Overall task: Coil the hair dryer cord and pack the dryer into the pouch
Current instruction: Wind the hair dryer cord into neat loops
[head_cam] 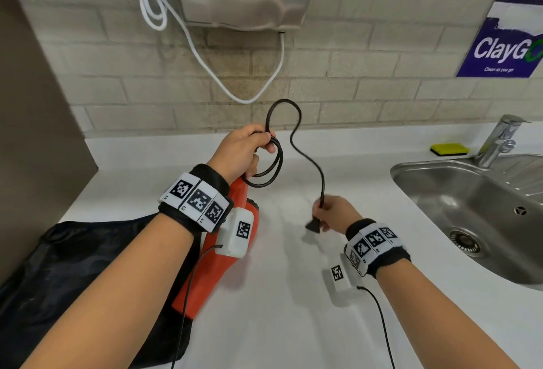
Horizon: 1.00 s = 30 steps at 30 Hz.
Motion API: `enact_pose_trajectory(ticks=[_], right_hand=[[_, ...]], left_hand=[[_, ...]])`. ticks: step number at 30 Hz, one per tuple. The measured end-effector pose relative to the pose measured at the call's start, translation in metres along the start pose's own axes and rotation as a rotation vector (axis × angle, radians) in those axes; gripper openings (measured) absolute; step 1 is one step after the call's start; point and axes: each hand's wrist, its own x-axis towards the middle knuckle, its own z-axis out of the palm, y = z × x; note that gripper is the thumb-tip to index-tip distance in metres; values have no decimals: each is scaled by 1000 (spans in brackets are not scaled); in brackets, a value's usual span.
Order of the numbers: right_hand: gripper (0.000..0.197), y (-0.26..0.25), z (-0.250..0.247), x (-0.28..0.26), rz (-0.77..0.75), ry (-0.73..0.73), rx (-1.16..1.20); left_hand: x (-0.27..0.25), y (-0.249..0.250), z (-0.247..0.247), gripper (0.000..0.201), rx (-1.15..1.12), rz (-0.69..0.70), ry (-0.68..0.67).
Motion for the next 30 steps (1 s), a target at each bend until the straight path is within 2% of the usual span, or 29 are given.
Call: enact_pose_trajectory(ticks=[5,8,12,19,22,25,26,28,30], right_hand=[[24,-60,-11,-26,-472,257,740],[24,-86,-12,-42,-649,279,935],[25,-97,1,-44,-698,323,715],[13,-94,15,-43,-812,422,402],[24,-90,22,-42,-834,447,354],[18,-91,27,-35,-836,512,356],[28,-92,27,-32,-820,524,374],[45,-94,28,-25,-754,483,433],[39,-94,27,-22,-694,383,430]], left_hand=[[5,-1,1,20,6,-13,-6],[5,-1,2,19,-20,-20,-24],[2,-1,4,15,-16,7,-40],[1,-2,-1,26,-34,21,7],[-1,-1,-1,26,-37,23,-37],[-7,2,4,21,-8,15,-151],[-8,2,6,20,1,18,-198],[-11,2,11,19,21,41,-258],[-10,1,13,23,33,61,-238]])
